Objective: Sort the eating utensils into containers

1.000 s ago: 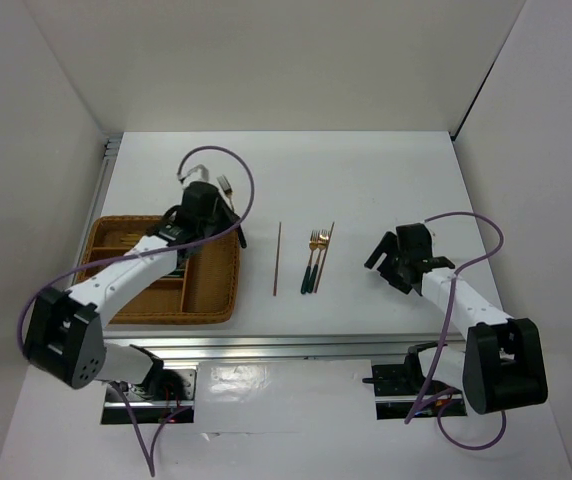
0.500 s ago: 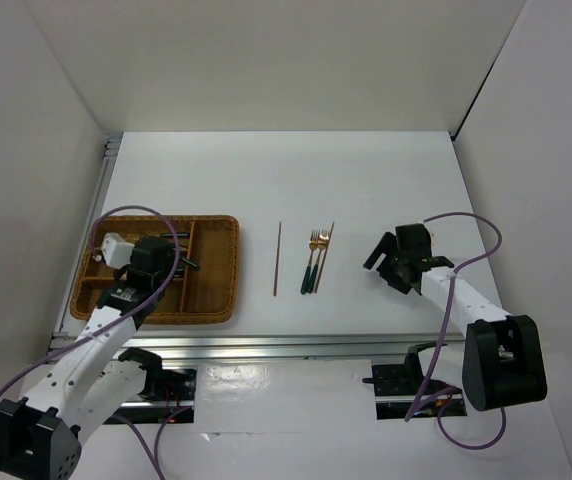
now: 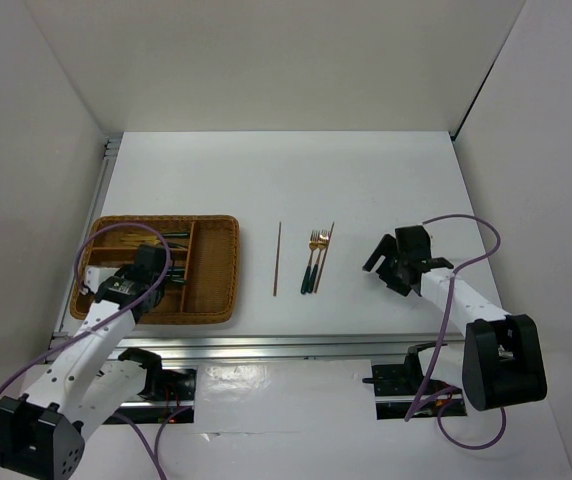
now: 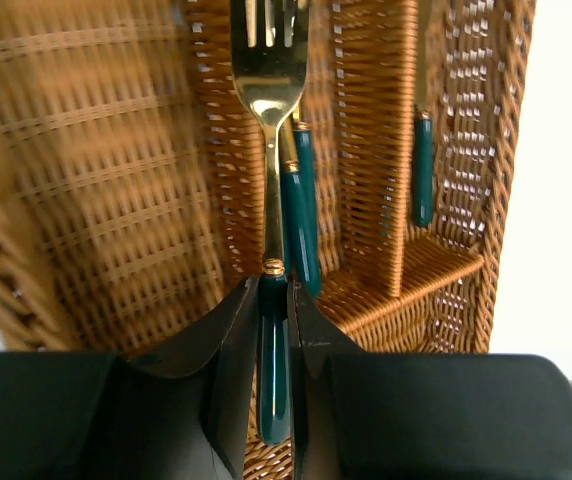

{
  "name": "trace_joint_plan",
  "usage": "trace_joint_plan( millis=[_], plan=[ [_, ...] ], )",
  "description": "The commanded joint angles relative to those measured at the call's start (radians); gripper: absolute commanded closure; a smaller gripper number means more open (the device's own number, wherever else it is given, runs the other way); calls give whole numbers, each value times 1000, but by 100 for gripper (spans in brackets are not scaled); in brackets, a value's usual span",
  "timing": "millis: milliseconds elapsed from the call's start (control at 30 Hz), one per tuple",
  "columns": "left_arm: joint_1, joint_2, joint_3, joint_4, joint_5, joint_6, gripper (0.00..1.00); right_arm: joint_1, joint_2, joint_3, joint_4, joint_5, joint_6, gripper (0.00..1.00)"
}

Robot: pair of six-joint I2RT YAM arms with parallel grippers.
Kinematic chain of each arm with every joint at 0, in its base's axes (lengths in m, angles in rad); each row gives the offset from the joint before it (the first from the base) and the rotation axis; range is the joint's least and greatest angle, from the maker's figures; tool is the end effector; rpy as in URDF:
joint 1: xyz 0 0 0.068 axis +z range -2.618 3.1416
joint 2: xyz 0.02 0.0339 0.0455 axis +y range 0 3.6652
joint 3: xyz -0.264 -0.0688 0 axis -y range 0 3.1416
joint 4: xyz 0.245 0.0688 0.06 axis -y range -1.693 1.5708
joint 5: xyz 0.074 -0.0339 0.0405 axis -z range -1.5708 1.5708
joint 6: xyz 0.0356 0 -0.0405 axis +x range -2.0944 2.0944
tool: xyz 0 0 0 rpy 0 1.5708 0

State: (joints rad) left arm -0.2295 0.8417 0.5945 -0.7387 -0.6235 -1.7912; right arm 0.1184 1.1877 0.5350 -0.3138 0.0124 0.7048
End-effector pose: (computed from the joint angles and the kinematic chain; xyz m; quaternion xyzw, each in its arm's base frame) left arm 0.1539 -0.0146 0.2228 -0.7043 0.5851 -0.0763 0.3946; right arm 0.2132 0.0249 0.1670 0.2777 0.9134 0.1136 0.2751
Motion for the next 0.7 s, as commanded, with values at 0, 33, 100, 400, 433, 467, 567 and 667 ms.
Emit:
trace_joint_plan(
  millis=[0, 33, 100, 400, 433, 467, 567, 667],
  plan=[
    [5, -12, 41, -94, -36, -118, 73, -8, 6, -10, 42, 3, -13, 14],
    [5, -21, 30, -94, -36, -119, 73, -8, 6, -10, 42, 3, -13, 14],
    [5, -21, 21, -106, -36, -134, 73, -8, 15, -10, 51, -8, -13, 14],
    [5, -30, 22, -156, -45, -149, 63, -8, 24, -10, 51, -8, -13, 14],
    [5, -30, 22, -156, -45, -149, 61, -8, 33, -10, 51, -17, -13, 14],
    [5, -30, 22, -156, -45, -139, 58, -8, 33, -10, 61, -17, -22, 14],
    [5, -10, 40, -175, -36, -139, 41, -8, 33, -10, 61, -17, -22, 14],
    [5, -10, 66, -185, -36, -96, 32, -8, 33, -10, 61, -17, -22, 14]
  ],
)
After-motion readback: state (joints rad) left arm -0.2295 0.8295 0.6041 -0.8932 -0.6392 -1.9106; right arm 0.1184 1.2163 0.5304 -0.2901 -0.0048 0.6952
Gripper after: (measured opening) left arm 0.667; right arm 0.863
